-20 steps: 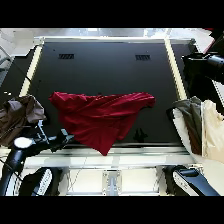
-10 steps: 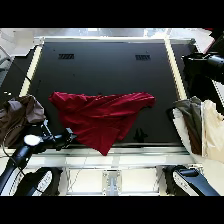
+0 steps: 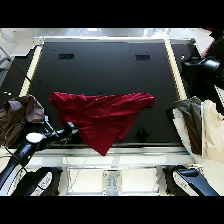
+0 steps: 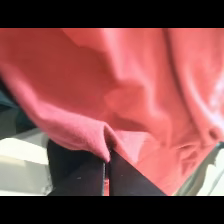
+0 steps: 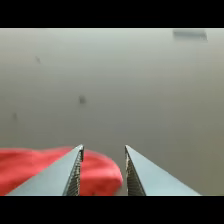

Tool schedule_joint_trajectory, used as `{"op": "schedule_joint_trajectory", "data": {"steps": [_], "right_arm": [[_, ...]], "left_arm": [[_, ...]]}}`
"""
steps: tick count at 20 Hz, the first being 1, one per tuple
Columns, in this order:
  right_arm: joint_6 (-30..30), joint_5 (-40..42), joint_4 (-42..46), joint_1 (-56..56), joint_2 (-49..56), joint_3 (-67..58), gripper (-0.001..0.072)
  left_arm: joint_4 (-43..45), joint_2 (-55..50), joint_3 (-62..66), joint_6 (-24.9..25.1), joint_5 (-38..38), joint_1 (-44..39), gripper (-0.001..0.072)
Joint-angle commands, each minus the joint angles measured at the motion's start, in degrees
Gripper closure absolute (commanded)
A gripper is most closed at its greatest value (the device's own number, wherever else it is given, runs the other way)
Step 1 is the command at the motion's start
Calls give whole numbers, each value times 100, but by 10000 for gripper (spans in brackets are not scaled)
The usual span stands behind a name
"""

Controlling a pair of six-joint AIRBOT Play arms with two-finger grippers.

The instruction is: Fold the shirts.

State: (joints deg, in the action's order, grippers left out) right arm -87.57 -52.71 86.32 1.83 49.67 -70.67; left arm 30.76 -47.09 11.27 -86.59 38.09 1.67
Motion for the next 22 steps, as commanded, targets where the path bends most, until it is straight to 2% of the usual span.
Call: {"op": "schedule_joint_trajectory", "data": {"steps": [1, 3, 4, 5, 6, 7, 8, 9, 11, 12, 16, 22], "right_arm": [[-1425, 656, 155, -470, 2, 1576, 403], [-2789, 1908, -369, -702, 37, 2949, 411], [-2942, 2439, -855, -713, 116, 3449, 475], [-2887, 2826, -1510, -710, 289, 3807, 488], [-2621, 3023, -2026, -678, 529, 3958, 484], [-2236, 3073, -2590, -678, 870, 3947, 435], [-1661, 3097, -3248, -678, 1248, 3840, 420], [-1075, 3082, -3877, -678, 1596, 3685, 368], [164, 2907, -5213, -678, 2312, 3224, 357], [544, 2789, -5643, -680, 2651, 2966, 262], [614, 2680, -6076, -680, 3440, 2293, 261], [426, 2798, -6109, -684, 3735, 1818, 271]], "left_arm": [[-170, -9, 76, 48, -170, -20, 694], [-173, -9, 74, 46, -140, -20, 694], [-173, -9, 74, 46, -136, -20, 694], [-175, -9, 74, 46, -136, -22, 694], [-175, -9, 74, 48, -138, -22, 694], [-173, -9, 74, 48, -140, -20, 693], [-173, -9, 74, 46, -140, -22, 694], [-173, -9, 74, 48, -140, -22, 694], [-173, -9, 74, 48, -138, -22, 694], [-173, -9, 74, 48, -138, -22, 694], [-173, -9, 74, 48, -138, -22, 693], [-170, -11, 74, 48, -142, -22, 693]]}}
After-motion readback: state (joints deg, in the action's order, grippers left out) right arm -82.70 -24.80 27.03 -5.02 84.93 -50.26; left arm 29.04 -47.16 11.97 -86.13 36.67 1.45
